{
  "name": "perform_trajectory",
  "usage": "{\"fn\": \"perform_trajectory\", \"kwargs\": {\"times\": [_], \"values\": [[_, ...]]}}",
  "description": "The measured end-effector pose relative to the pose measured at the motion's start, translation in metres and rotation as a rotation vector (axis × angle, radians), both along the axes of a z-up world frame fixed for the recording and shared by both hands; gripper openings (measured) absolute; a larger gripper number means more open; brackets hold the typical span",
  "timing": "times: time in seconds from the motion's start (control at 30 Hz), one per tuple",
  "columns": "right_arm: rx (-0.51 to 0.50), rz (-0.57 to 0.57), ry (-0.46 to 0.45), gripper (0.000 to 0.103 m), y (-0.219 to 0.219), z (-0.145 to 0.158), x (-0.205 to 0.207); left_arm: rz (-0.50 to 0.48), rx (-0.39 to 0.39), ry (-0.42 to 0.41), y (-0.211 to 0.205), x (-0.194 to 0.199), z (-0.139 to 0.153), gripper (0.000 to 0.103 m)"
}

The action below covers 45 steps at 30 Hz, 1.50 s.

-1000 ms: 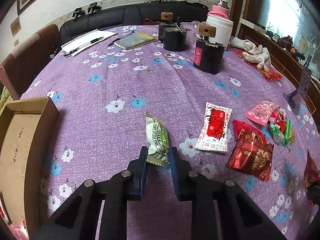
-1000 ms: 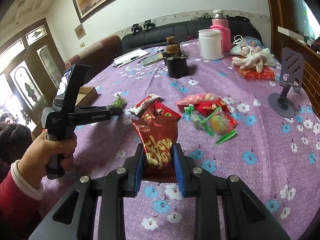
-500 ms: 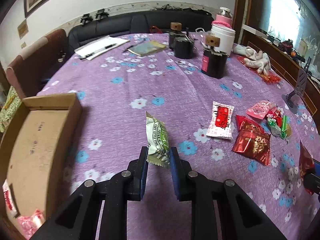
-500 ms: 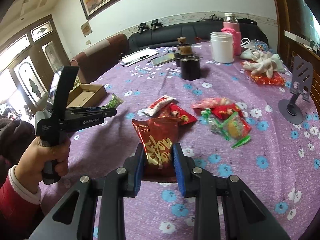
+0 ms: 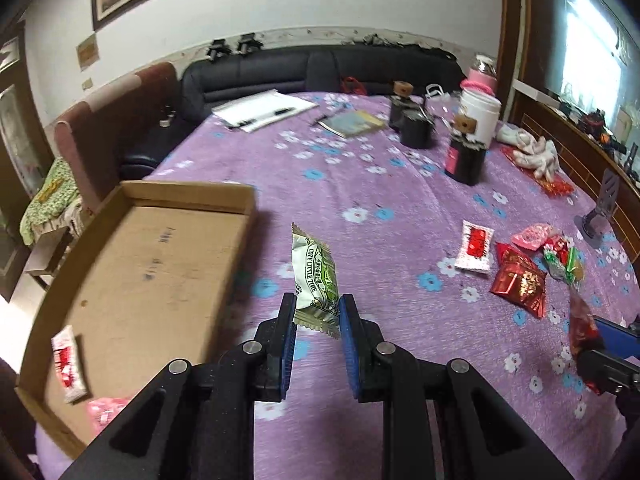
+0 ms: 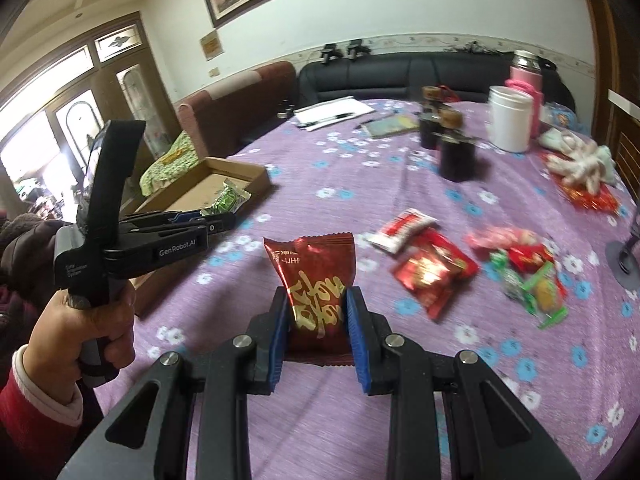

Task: Organize snacks
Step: 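Carry the green candy and red foil pack over the tray with both tools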

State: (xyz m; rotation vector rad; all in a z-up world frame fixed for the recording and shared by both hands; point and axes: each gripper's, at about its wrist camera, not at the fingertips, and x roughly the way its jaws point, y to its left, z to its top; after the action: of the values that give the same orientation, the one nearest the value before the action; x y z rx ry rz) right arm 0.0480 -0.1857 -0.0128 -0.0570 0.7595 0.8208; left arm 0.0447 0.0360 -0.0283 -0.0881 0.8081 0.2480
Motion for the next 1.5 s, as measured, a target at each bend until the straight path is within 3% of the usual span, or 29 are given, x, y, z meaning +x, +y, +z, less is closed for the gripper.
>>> {"fn": "perform_trajectory", "kwargs": {"times": [0.37, 0.77, 1.5], "values": [[-0.002, 0.160, -0.034, 0.027, 0.096, 0.015, -0.014, 0.127, -0.002, -0.034, 0.065, -0.043, 0.013, 0.022], [-0.007, 0.240, -0.031, 0.028, 0.172, 0.016, -0.009, 0.224, -0.020, -0.041, 0.119, -0.077, 0.011, 0.022], [-0.103, 0.354, 0.049, 0.028, 0.277, -0.025, -0.001, 0.255, -0.069, 0.082, 0.170, -0.066, -0.027, 0.022]]}}
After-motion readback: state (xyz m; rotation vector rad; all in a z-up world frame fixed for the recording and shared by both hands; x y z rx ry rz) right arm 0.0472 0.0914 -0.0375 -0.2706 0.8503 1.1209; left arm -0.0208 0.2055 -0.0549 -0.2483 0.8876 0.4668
